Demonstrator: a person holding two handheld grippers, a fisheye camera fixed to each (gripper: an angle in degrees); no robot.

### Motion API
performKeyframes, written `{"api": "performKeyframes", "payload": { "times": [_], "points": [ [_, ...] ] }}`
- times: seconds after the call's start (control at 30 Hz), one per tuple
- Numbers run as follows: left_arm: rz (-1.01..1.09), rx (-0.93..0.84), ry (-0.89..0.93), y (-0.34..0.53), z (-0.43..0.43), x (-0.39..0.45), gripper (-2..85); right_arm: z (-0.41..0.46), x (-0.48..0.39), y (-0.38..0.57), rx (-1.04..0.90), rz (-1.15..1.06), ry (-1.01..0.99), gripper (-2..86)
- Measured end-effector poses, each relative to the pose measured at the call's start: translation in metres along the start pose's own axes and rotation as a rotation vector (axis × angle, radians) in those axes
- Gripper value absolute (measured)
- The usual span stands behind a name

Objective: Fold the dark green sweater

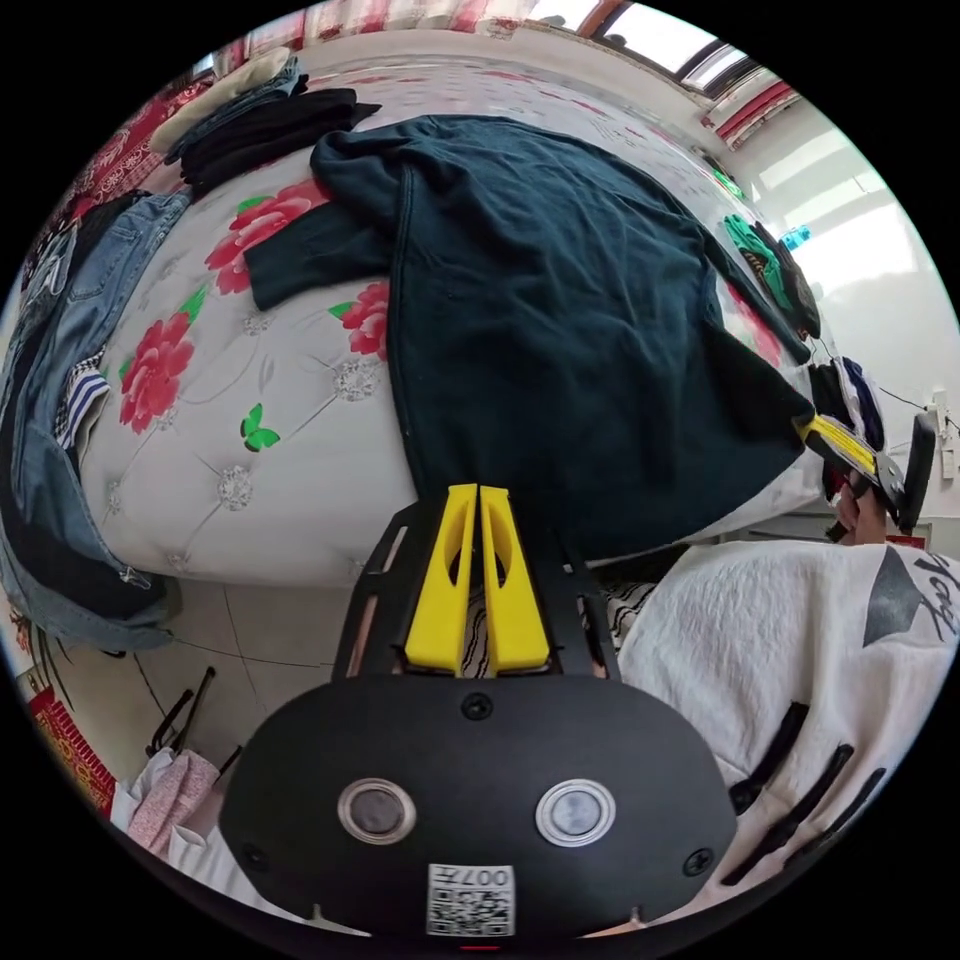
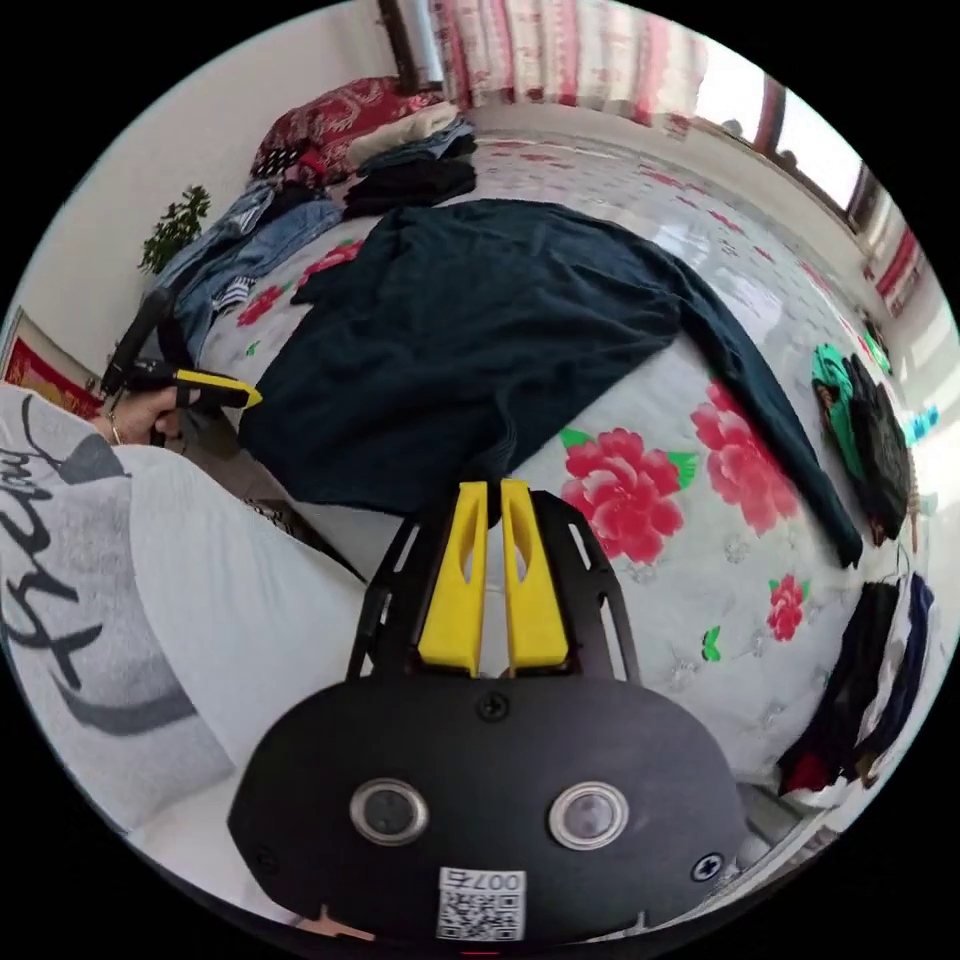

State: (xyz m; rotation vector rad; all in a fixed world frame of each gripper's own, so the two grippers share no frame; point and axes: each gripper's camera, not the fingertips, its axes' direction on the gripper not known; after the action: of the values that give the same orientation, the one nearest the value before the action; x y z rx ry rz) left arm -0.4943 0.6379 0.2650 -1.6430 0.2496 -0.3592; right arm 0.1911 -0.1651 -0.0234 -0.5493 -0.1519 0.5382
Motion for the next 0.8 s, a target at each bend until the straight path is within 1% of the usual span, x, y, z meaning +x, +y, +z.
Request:
{"api": "performKeyframes", "payload": {
  "times": [0.07,0.13,0.23,0.33,0.43,0.5,0.57,0.67,0.8],
  "points": [
    [0.010,0.021,0.029,0.007,-0.004,0.004,-0.9,-0.016,0.026,0.029,0.029,0.104,-0.060,0.4],
    [0.012,0.024,0.046,0.014,-0.004,0.009,-1.0,-0.011,0.045,0.062,0.003,0.193,-0.101,0.3],
    [0.015,-0.010,0.038,0.021,0.002,0.016,-0.9,0.016,0.059,0.083,-0.087,0.293,-0.151,0.4],
    [0.025,-0.004,0.047,0.027,-0.005,0.019,-0.9,0.023,0.073,0.088,-0.084,0.373,-0.210,0.8],
    [0.003,0.079,0.070,0.035,-0.026,0.010,-0.5,0.013,0.082,0.091,-0.050,0.371,-0.194,1.4],
    [-0.086,0.213,0.058,0.042,-0.053,-0.012,1.2,0.001,0.087,0.091,-0.032,0.346,-0.154,1.5],
    [-0.136,0.258,0.039,0.039,-0.067,-0.031,3.7,-0.011,0.092,0.088,-0.023,0.330,-0.089,1.2],
    [-0.186,0.279,-0.011,0.016,-0.081,-0.061,6.0,-0.029,0.098,0.077,0.008,0.327,-0.003,0.5],
    [-0.292,0.258,-0.010,-0.036,-0.078,-0.109,8.6,-0.028,0.091,0.045,0.017,0.291,-0.033,0.0]
  ]
}}
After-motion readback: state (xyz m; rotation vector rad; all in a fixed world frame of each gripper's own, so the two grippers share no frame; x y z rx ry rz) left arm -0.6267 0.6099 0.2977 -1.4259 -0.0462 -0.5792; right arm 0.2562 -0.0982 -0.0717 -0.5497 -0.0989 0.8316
